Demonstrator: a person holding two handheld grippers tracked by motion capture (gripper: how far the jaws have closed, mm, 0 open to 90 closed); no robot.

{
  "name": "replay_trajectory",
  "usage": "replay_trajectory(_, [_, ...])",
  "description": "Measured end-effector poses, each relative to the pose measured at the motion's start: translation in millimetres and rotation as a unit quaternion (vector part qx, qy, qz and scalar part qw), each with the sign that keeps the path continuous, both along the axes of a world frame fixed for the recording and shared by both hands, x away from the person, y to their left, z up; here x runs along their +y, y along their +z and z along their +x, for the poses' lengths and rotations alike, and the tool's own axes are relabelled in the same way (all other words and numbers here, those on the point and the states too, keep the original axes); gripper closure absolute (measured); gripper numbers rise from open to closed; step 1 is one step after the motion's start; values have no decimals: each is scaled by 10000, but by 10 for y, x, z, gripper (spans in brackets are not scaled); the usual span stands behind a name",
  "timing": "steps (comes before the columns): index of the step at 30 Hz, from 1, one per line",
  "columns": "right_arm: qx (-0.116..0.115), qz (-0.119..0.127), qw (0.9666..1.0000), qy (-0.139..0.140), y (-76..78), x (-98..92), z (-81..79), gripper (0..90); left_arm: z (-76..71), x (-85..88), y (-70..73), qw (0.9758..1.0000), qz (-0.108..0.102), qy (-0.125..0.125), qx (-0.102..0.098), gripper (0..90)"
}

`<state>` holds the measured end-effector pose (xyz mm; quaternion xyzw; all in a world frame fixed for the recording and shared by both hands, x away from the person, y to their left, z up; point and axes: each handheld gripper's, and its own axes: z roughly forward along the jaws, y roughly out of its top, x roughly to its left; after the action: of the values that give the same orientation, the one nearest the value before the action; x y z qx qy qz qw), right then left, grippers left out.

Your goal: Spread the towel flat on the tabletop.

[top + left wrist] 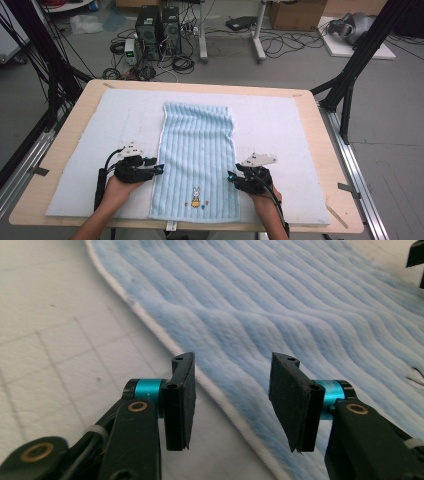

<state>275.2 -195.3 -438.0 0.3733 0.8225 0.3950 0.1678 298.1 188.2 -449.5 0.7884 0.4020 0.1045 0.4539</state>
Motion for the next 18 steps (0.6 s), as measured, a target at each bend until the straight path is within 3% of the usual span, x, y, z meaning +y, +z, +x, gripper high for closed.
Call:
replay_trajectory(2, [80, -8, 10000, 22, -30, 10, -17, 613, -44, -49, -29, 9998, 147, -109, -9, 565])
replay_trajectory(5, [174, -116, 9998, 74, -68, 30, -4, 662, -84, -108, -21, 9987, 420, -208, -189, 619])
replay_trajectory(9, [252, -75, 9995, 190, -95, 50, 24, 785, -114, -131, -18, 9975, 543, -360, -278, 836])
replay_trajectory(12, [347, 4, 9990, 270, -95, 29, 22, 839, -154, -134, -15, 9972, 583, -367, -303, 858])
replay_trajectory(18, [529, 45, 9973, 502, -76, 2, -39, 853, -307, -60, 3, 9972, 529, -500, -142, 861])
